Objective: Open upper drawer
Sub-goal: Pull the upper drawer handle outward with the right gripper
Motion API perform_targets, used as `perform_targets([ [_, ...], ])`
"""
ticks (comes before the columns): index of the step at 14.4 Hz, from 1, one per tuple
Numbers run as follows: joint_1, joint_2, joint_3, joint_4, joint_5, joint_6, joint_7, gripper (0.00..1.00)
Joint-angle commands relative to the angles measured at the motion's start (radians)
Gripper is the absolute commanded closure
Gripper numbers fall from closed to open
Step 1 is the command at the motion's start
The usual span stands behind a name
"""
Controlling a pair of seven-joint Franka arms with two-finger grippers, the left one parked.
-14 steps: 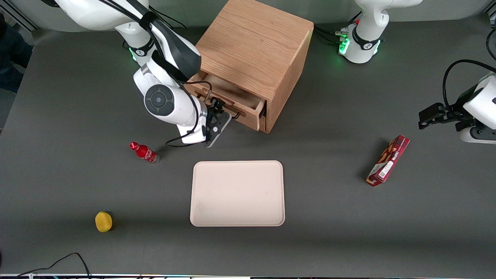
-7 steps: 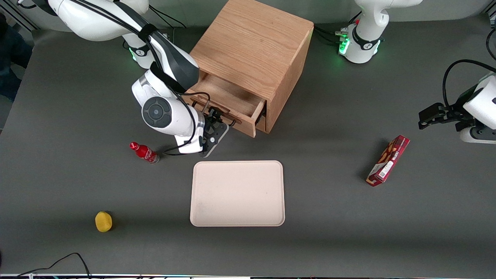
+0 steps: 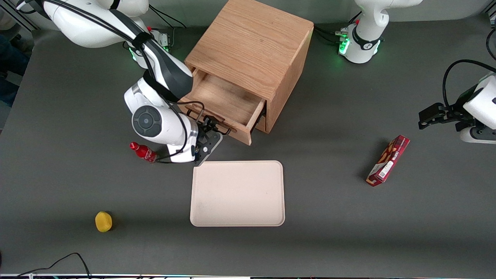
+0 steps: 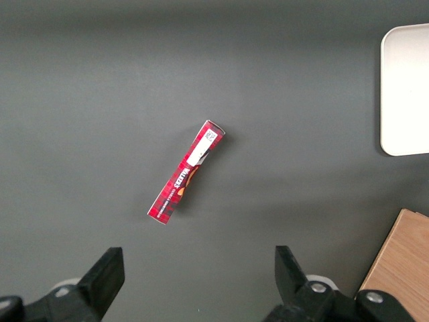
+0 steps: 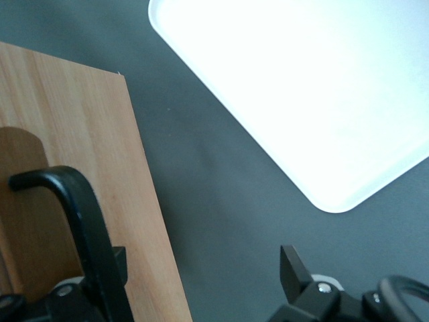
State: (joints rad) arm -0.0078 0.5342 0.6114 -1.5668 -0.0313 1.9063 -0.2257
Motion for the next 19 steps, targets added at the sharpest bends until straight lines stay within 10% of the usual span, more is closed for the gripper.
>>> perform_targets([
  [1,-0.004,0.03,-0.004,0.039,-0.041,0.0,0.023,0.01],
  [19,-0.063,0.105,-0.007,0.152,-0.118,-0.036,-0.014,0.01],
])
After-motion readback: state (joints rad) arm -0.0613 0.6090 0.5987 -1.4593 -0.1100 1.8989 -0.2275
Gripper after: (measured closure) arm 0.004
